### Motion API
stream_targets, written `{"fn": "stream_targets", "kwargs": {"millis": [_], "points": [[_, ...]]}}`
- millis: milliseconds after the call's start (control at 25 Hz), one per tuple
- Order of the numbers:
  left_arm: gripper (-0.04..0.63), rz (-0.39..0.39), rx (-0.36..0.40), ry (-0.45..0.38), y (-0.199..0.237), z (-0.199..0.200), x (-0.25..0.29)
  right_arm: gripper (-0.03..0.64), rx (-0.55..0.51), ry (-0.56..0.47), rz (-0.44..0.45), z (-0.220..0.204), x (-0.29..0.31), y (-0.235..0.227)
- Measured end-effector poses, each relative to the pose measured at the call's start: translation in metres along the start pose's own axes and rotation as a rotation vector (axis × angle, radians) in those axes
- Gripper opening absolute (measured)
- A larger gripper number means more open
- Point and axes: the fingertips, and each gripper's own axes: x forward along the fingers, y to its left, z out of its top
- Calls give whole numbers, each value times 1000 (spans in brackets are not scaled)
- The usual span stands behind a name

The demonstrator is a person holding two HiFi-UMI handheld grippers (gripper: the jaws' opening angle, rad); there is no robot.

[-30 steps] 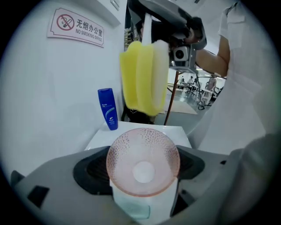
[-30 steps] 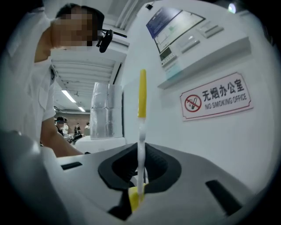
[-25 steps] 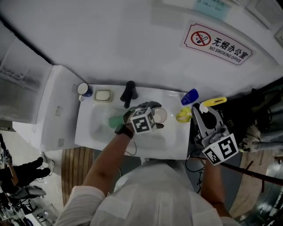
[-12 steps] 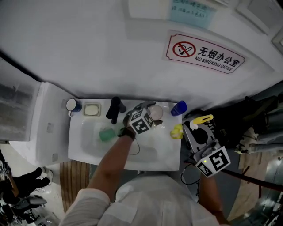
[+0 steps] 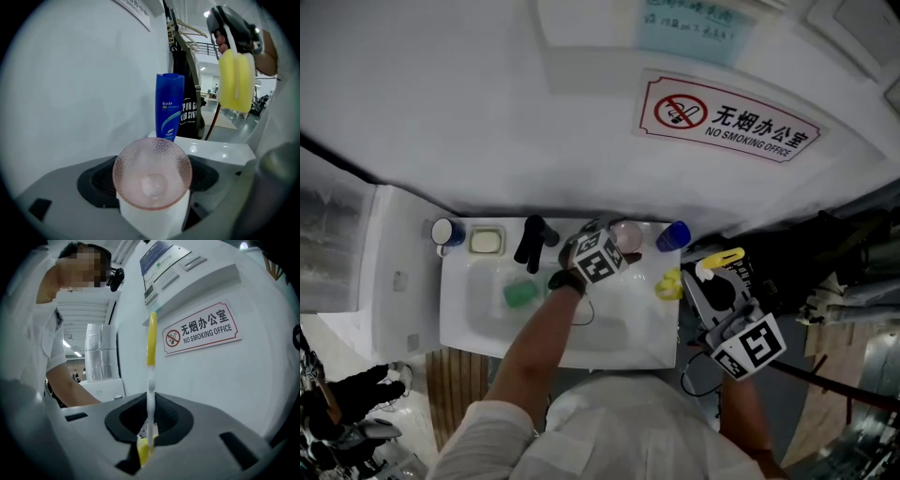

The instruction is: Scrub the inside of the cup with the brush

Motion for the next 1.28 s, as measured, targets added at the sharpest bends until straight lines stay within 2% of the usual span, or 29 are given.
{"fn": "stream_targets", "kwargs": {"millis": [320, 840, 1040, 1280], "points": [[386, 12, -7, -24, 0, 3, -2, 21, 7, 4, -1, -1, 2, -2], [385, 94, -48, -160, 8, 36, -50, 21, 2, -7, 26, 4, 9, 8], [385, 142, -99, -287, 10, 56, -89, 20, 3, -25, 26, 8, 9, 14], [385, 225, -173, -545, 5, 83, -149, 21, 6, -50, 41, 11, 12, 26]]}}
